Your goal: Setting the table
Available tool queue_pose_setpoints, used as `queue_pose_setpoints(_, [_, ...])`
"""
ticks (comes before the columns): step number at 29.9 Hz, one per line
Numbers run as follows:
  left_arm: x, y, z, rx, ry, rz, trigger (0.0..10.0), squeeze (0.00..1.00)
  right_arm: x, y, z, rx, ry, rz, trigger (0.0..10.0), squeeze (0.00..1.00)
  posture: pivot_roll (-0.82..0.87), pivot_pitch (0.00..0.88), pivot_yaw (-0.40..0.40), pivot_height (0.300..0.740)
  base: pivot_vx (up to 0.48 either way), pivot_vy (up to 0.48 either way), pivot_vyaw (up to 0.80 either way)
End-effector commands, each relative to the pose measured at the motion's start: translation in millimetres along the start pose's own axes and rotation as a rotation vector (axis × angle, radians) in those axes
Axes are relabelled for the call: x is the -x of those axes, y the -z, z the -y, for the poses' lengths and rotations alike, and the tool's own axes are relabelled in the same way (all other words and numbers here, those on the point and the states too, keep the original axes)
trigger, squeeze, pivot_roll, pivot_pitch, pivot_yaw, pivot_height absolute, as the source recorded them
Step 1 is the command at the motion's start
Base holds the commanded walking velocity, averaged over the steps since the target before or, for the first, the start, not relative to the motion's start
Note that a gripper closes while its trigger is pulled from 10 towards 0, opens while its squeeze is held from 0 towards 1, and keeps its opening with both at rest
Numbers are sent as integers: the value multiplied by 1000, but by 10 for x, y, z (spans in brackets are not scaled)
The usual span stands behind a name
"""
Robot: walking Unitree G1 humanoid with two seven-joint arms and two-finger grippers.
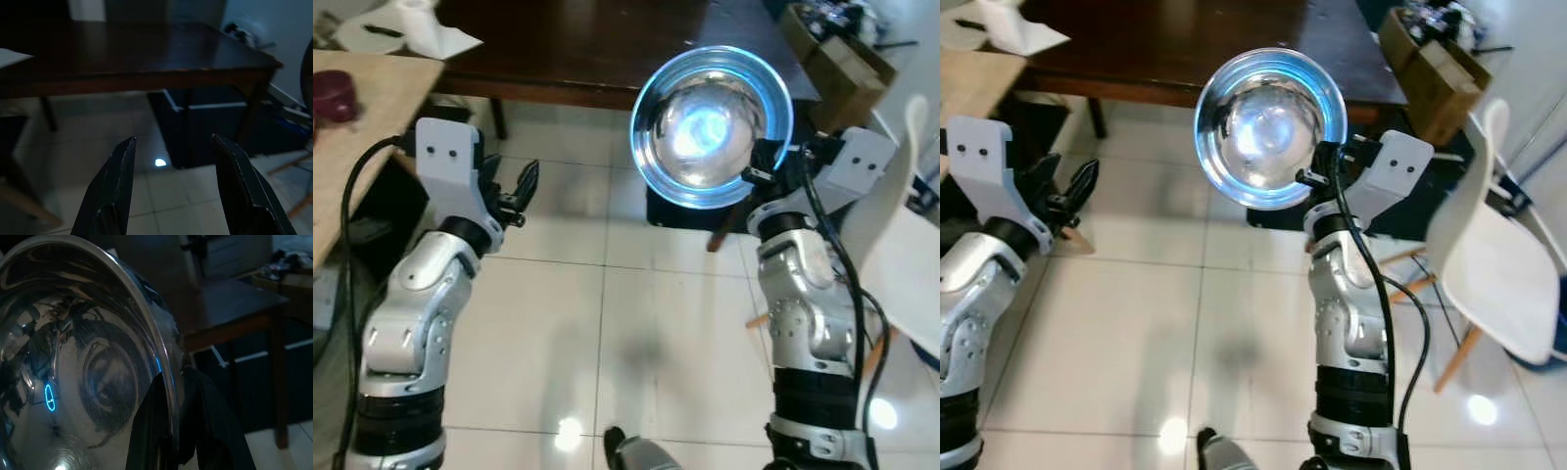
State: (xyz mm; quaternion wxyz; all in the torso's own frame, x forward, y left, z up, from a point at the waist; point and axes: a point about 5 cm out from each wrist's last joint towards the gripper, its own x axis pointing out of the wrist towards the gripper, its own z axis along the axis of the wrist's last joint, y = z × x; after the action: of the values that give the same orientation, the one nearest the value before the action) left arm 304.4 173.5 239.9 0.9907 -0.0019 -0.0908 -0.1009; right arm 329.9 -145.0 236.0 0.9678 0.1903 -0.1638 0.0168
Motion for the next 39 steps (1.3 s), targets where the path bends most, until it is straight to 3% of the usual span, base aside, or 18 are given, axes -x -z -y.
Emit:
queue_pose_setpoints(1, [-10,22,38,-5,19,-9,10000,0,6,-48,33,-5,5,22,10000,0,-56,95,10,740,0,0,-800])
queue_pose_setpoints(15, [-32,45,46,-46,4,6,10000,0,-5,-38,-60,-28,-60,16,10000,0,-61,80,12,740,0,0,-800])
queue_pose_setpoints(18, [-57,90,-61,-85,-84,-3,10000,0,40,-29,-350,-250,-267,-28,10000,0,-64,79,13,740,160,0,-165])
queue_pose_setpoints(23, [-61,87,-89,-89,-106,5,10000,0,69,-39,-473,-313,-337,-31,10000,0,-63,80,3,740,480,0,0])
queue_pose_setpoints(29, [-51,91,-70,-94,-101,9,10000,0,75,-54,-505,-324,-365,-25,10000,0,-63,84,-2,740,480,0,0])
queue_pose_setpoints(39, [-77,112,-40,-96,-92,14,10000,0,90,-44,-409,-334,-327,-38,10000,0,-74,96,3,740,480,0,0])
